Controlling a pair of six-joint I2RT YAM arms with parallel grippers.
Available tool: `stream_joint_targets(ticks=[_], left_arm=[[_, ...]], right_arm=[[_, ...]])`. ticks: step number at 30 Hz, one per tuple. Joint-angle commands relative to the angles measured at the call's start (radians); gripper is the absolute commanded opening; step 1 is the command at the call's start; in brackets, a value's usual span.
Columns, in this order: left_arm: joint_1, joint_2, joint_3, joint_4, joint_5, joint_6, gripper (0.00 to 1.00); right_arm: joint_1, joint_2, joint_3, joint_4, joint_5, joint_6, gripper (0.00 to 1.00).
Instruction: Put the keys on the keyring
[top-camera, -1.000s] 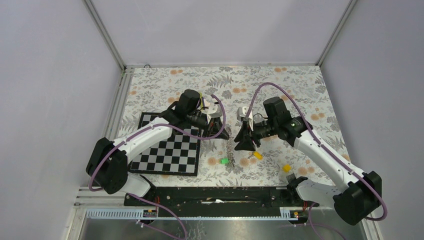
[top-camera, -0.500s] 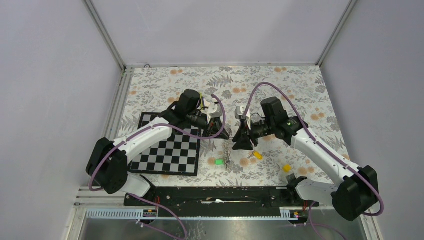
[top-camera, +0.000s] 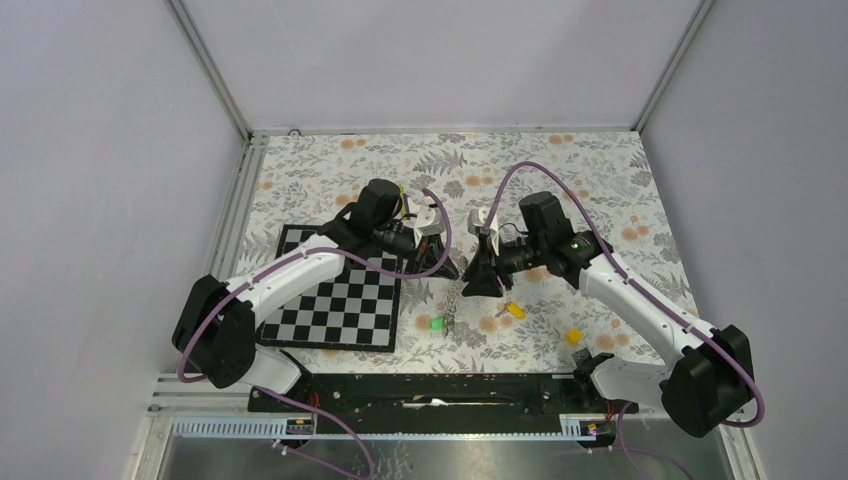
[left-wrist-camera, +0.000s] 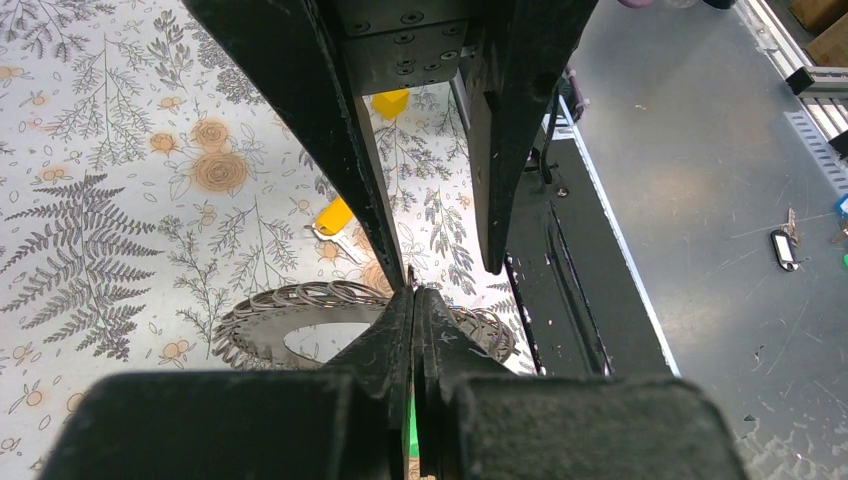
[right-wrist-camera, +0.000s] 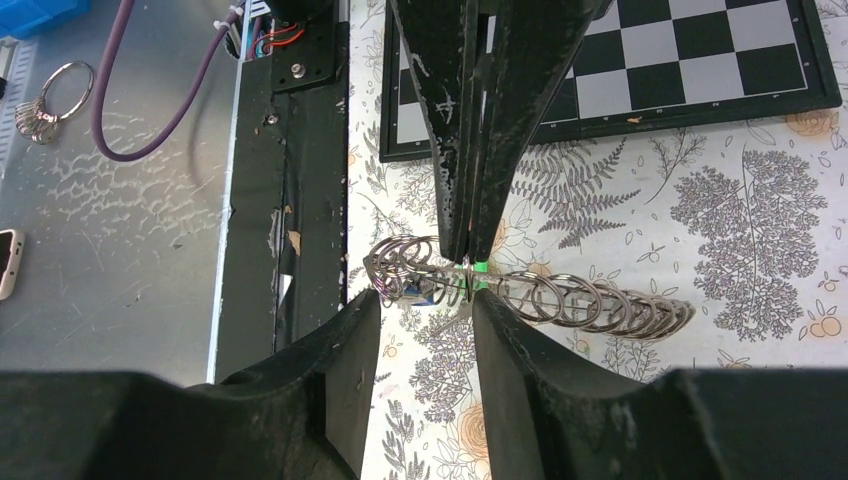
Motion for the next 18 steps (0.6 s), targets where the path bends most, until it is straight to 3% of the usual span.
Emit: stream_joint_targets(ticks=[1,13,18], left_arm=[[0.005,-0.007,-0.004,0.095,0.056,-0.019,0.00],[0.005,-0.010,-0.022,0.105,0.056,-0.039,0.00],[0.005,-0.011,-0.023,0.131,0.056,-0.044,0.00]], right_arm=[[0.013,-0.004,0.035,0.052,-0.023,0.019,0.45],[0.015,-0.009,0.011,0.091,-0.020,0.031,0.23],[0.015,-0.011,0.005,0.093,-0.013,0.031,0.21]])
